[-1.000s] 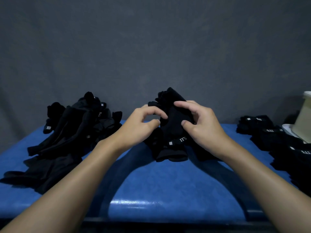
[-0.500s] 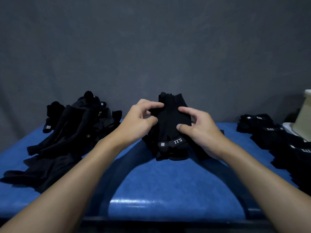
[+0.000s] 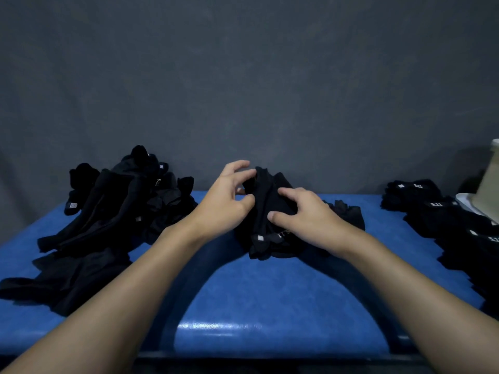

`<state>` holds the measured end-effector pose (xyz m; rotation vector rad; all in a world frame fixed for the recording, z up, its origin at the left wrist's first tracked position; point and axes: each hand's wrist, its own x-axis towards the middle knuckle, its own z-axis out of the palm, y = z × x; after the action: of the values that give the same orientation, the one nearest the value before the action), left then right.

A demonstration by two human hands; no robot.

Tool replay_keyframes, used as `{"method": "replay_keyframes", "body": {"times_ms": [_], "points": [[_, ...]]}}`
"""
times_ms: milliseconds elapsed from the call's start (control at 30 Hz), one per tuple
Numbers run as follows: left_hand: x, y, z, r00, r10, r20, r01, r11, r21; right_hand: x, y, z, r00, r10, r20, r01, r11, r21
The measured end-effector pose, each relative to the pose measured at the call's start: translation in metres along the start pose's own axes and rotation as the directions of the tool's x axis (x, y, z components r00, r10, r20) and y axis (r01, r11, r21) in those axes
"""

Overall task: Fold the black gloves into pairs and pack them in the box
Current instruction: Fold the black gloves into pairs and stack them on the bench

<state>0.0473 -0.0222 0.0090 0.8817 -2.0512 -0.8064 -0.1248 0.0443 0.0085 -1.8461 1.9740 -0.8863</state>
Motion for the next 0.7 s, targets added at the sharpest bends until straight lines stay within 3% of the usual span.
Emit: {"method": "replay_keyframes", "body": {"times_ms": [67,200,400,567,700], "points": [[0.002,-0.003,0.000,1.000,0.013,-0.007,-0.013,0.999,0.033,0.001,0.000,0.001,0.999,0.037,0.000,-0.037,0.999,0.033],[-0.002,-0.012,0.002,0.996,-0.071,0.048,0.063,0.985,0.159,-0.001,0.005,0.008,1.000,0.018,0.023,-0.009,0.944,-0.331],[-0.008,-0.017,0.003,0.987,-0.093,0.129,0.051,0.953,0.298,-0.004,0.014,0.004,0.989,-0.125,-0.075,0.094,0.941,-0.325],[-0.015,-0.021,0.003,0.962,-0.156,0.224,0.056,0.916,0.398,-0.012,0.016,0.006,0.988,-0.120,0.096,0.148,0.914,-0.377],[-0.019,-0.018,-0.004,0.948,-0.185,0.257,0.063,0.905,0.421,-0.021,0.012,0.005,0.983,-0.127,0.131,0.165,0.925,-0.341]]}}
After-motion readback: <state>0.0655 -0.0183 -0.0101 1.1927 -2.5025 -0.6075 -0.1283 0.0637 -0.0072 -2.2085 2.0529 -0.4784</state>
